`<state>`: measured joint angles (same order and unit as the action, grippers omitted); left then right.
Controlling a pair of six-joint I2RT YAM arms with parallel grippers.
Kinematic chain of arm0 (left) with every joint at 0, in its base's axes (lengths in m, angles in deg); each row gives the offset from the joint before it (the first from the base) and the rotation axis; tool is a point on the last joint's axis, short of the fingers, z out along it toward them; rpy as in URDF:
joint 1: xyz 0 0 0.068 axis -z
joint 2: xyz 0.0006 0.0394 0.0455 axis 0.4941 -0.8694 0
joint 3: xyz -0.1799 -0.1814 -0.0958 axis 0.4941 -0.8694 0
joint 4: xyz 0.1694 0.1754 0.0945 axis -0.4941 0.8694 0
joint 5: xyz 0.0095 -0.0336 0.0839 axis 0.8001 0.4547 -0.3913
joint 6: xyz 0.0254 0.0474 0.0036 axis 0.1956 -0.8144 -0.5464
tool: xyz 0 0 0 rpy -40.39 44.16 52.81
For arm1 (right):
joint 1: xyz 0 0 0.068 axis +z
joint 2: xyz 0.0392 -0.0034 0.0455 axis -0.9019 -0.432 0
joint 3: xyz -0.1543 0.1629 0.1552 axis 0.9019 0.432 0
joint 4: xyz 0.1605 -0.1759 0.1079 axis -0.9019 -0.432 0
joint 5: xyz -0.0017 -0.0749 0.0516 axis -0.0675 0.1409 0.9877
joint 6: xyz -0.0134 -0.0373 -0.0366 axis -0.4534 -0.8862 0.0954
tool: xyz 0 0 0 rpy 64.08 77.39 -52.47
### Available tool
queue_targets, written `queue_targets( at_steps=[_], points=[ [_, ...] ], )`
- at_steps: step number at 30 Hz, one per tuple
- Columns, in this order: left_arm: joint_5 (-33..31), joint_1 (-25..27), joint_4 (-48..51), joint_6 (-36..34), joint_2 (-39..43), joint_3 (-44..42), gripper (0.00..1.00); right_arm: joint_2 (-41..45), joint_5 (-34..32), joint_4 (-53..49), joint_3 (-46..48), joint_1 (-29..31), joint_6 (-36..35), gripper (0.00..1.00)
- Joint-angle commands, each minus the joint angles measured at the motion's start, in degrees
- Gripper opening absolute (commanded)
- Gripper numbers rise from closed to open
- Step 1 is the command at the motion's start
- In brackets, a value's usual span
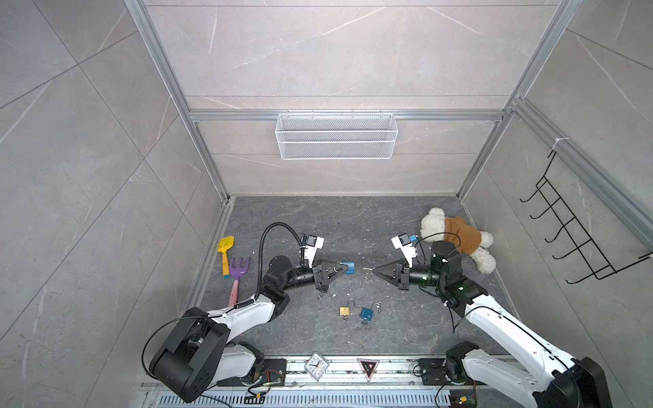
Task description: Lock with the key
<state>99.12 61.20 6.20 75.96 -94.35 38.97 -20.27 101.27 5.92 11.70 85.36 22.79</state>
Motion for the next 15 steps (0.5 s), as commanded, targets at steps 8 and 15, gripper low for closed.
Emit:
queue_targets(
  at_steps=[8, 15],
  points=[
    [-2.63, 4.46, 60.0, -34.68, -13.26, 34.11, 0.0, 2.9, -23.57, -9.47, 2.79, -7.25, 3.28, 0.0],
    [-1.63, 8.58, 81.33, -46.08, -33.39, 56.78, 0.0, 0.03, -24.45, -0.11, 8.87, -11.34, 7.1, 0.0]
  ],
)
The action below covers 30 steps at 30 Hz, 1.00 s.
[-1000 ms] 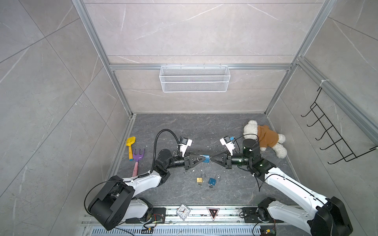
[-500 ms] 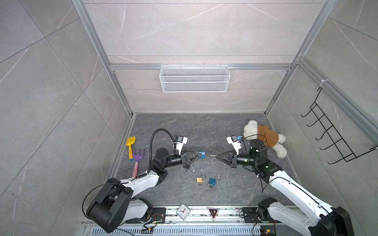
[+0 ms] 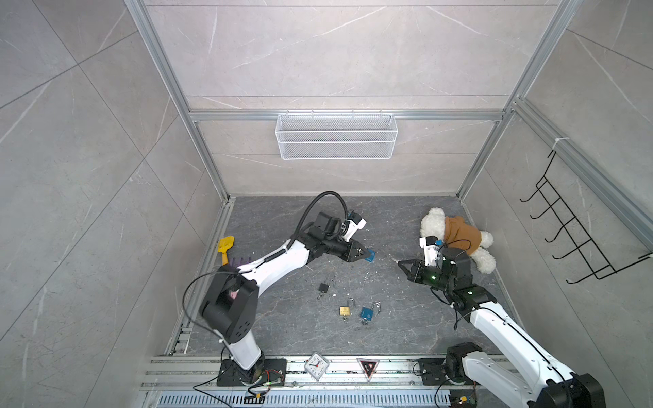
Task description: Lock with the key
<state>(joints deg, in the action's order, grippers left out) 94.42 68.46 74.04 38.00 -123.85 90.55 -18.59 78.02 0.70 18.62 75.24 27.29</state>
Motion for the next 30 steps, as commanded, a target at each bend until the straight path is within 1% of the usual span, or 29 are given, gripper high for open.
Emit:
queue_targets(
  at_steps=[1, 4, 6, 9, 11, 16, 20, 25, 30],
  points=[
    [3.7, 1.78, 14.84, -8.85, -6.05, 7.66, 0.0, -2.88, -0.22, 7.67, 2.91, -2.1, 3.97, 0.0],
    [5.89, 2.41, 18.96, -10.32, -12.11, 14.48, 0.0, -6.43, 2.1, 14.13, 5.08, -3.91, 6.87, 0.0],
    [7.64, 2.53, 21.49, -11.12, -15.1, 18.22, 0.0, -8.02, 2.51, 16.42, 5.73, -4.15, 7.81, 0.0],
    [9.66, 2.55, 24.72, -12.68, -18.86, 22.85, 0.0, -10.07, 2.63, 16.94, 5.79, -4.19, 8.47, 0.0],
    [9.91, 2.63, 28.03, -13.48, -21.9, 26.95, 0.0, -11.52, 2.28, 18.21, 6.5, -4.2, 9.42, 0.0],
    [11.11, 3.16, 37.01, -16.87, -29.38, 38.06, 0.0, -16.3, 3.63, 25.76, 8.8, -4.21, 13.46, 0.0],
    [11.9, 3.89, 42.03, -19.08, -35.04, 44.88, 0.0, -19.56, 3.6, 30.72, 9.96, -4.17, 15.79, 0.0],
    [13.06, 4.17, 46.37, -21.14, -40.08, 50.78, 0.0, -21.31, 1.86, 31.79, 10.71, -4.09, 16.47, 0.0],
    [14.58, 4.17, 46.91, -21.55, -42.84, 53.8, 0.0, -22.4, 0.78, 31.52, 11.01, -4.15, 16.54, 0.0]
  ],
)
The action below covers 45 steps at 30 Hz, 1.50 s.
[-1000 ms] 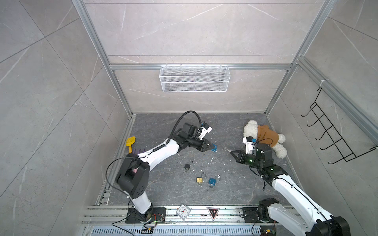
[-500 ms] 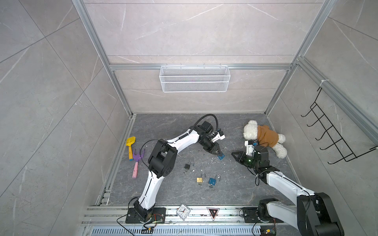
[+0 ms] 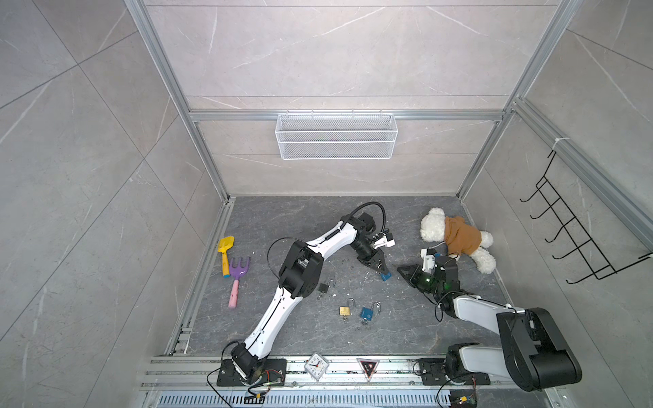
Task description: Lock with the key
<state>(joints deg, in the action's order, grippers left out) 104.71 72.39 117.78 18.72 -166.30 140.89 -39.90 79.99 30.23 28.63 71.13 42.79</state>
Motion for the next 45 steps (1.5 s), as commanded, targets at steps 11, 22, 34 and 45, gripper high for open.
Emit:
queue_targets(
  at_steps=[11, 22, 34, 45],
  points=[
    [5.69, 0.38, 7.32, -4.83, -6.65, 10.83, 0.0, -5.44, -3.64, 6.64, 3.19, -0.04, 2.15, 0.0],
    [5.97, 0.41, 7.65, -4.17, -10.17, 14.96, 0.0, -9.54, -4.96, 9.16, 3.39, 0.0, 1.69, 0.07],
    [6.8, 0.37, 7.73, -4.97, -10.97, 16.22, 0.26, -10.64, -5.14, 9.52, 3.21, 0.0, 1.25, 0.25],
    [3.66, -0.61, 2.54, 0.26, -9.81, 16.61, 0.36, -5.11, -6.75, 3.3, 1.95, 0.06, 0.14, 0.3]
  ],
)
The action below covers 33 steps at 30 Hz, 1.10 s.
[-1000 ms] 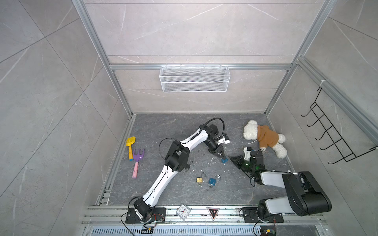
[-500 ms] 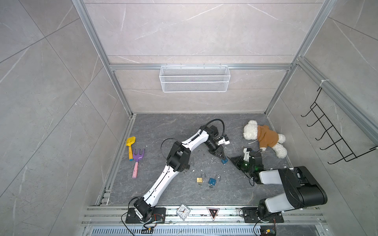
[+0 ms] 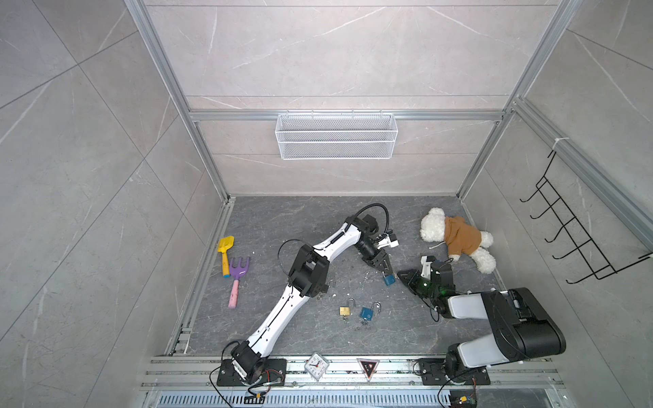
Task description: Lock with the key
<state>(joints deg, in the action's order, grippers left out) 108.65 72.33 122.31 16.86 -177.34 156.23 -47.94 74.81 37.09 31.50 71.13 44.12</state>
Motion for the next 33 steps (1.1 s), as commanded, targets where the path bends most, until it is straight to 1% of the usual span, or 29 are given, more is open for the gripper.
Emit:
queue_targets(
  at_steps=[1, 8, 13, 16, 17, 18, 19, 21, 23, 24, 26, 28, 29, 30, 31, 33],
  points=[
    [-0.85, -0.94, -3.28, 3.15, 2.08, 0.49, 0.36, 3.98, -1.83, -4.93, -1.26, 0.0, -1.37, 0.31],
    [-5.39, -3.98, -13.51, 9.02, 9.84, -6.96, 0.36, 14.48, -3.78, -17.01, -4.15, 0.05, -3.72, 0.31],
    [-7.16, -4.73, -15.75, 9.51, 14.95, -8.01, 0.36, 22.76, -4.22, -26.34, -6.69, 0.26, -5.62, 0.32],
    [-8.54, -4.75, -18.06, 9.73, 19.51, -10.89, 0.45, 27.64, -4.17, -32.76, -8.76, 1.44, -7.07, 0.32],
    [-8.9, -4.71, -20.01, 10.01, 21.75, -13.6, 0.59, 29.19, -4.15, -35.07, -9.46, 2.22, -7.65, 0.32],
    [-8.63, -4.68, -23.07, 11.22, 25.06, -16.85, 0.84, 30.4, -4.1, -36.78, -10.24, 2.95, -8.19, 0.32],
    [-9.23, -4.72, -27.76, 15.57, 28.19, -21.46, 0.99, 31.67, -4.22, -39.11, -11.15, 4.18, -8.8, 0.32],
    [-9.55, -4.75, -36.84, 22.41, 33.97, -30.18, 1.0, 33.83, -4.91, -43.09, -12.77, 6.98, -9.79, 0.31],
    [-12.43, -4.15, -44.88, 27.17, 39.66, -38.83, 1.0, 35.8, -6.72, -47.13, -14.52, 10.54, -10.42, 0.31],
    [-15.97, -3.61, -48.07, 28.07, 43.19, -43.7, 1.0, 36.71, -8.45, -49.19, -15.35, 12.79, -10.69, 0.31],
    [-22.81, -1.73, -53.65, 27.36, 50.77, -53.32, 1.0, 38.17, -11.32, -52.7, -16.8, 16.95, -11.0, 0.31],
    [-30.72, 0.37, -59.41, 27.96, 58.04, -63.27, 1.0, 39.07, -12.92, -55.01, -17.36, 19.73, -10.75, 0.31],
    [-35.21, 1.22, -64.41, 30.47, 62.02, -69.14, 1.0, 39.67, -13.94, -55.87, -17.21, 21.13, -10.43, 0.31],
    [-37.92, 1.65, -70.35, 34.8, 65.54, -75.16, 1.0, 40.49, -15.02, -56.2, -16.64, 22.46, -9.93, 0.31],
    [-38.43, 1.68, -75.78, 38.08, 68.28, -80.23, 1.0, 41.07, -15.75, -56.3, -15.97, 23.44, -9.51, 0.31],
    [-39.6, 1.67, -82.42, 44.02, 72.82, -88.23, 1.0, 41.92, -17.81, -56.5, -14.56, 25.69, -8.53, 0.31]
  ],
)
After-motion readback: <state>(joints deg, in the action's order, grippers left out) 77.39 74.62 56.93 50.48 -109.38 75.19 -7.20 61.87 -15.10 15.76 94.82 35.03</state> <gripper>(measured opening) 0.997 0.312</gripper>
